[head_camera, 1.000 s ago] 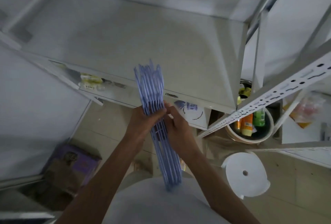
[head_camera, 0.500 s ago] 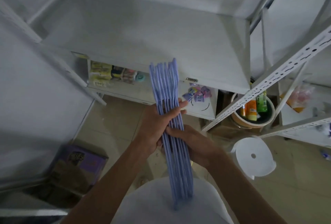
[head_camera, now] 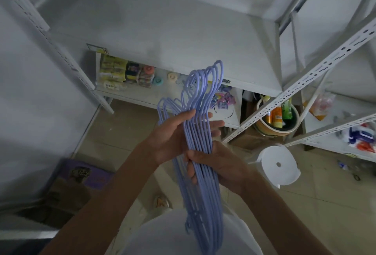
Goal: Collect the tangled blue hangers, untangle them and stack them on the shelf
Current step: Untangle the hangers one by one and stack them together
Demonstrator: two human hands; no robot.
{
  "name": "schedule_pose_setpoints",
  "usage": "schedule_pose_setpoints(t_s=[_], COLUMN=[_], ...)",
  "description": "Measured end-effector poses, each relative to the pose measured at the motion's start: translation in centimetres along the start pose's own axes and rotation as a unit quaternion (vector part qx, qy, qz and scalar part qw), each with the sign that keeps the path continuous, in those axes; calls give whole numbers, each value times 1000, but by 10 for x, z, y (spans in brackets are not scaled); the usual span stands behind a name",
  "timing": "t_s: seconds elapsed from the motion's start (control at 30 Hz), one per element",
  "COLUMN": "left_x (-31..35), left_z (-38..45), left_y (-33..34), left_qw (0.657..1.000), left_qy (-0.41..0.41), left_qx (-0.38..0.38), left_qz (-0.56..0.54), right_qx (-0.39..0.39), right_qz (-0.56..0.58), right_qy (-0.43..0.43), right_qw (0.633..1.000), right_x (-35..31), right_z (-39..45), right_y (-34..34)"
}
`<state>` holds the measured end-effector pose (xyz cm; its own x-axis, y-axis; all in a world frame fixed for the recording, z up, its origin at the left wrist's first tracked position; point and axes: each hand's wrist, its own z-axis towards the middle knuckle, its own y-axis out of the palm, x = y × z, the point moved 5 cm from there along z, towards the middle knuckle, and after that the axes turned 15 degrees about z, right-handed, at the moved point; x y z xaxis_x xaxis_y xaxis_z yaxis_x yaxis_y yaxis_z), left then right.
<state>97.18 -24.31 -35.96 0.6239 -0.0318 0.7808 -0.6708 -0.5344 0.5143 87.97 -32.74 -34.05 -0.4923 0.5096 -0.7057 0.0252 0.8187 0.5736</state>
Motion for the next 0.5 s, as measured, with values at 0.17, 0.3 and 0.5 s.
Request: schedule_pose_setpoints(t_s=[0.17,0.3,0.5], left_x=[-3,39,132], left_z=[0,-23,14], left_y=[-33,-74,-49], left_qw=[989,856,567], left_qy=[-46,-21,170], left_qx=[37,146,155], left_qz=[138,495,791], right_qx=[-25,-43,-141], right_qz=[-19,-23,-4], right_qy=[33,48,87], right_qw=[999,998,986], right_x=[-21,-54,-119], right_z=[-1,-2,6], right_y=[-13,-35,-72])
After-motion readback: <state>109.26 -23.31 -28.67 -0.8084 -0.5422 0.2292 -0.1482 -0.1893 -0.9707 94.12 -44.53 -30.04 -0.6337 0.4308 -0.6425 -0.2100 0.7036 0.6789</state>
